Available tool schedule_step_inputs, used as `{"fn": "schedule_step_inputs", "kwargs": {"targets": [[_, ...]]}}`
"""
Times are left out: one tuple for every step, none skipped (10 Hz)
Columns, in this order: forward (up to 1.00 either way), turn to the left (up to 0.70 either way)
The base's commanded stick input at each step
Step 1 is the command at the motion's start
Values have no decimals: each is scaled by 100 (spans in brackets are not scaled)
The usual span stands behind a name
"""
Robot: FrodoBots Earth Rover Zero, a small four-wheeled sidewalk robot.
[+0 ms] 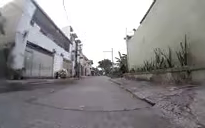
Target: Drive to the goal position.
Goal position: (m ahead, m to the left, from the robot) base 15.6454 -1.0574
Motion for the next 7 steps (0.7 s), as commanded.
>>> {"fn": "schedule_step_inputs", "kwargs": {"targets": [[98, -28], [98, -38], [98, -12], [98, 0], [98, 0], [98, -1], [98, -20]]}}
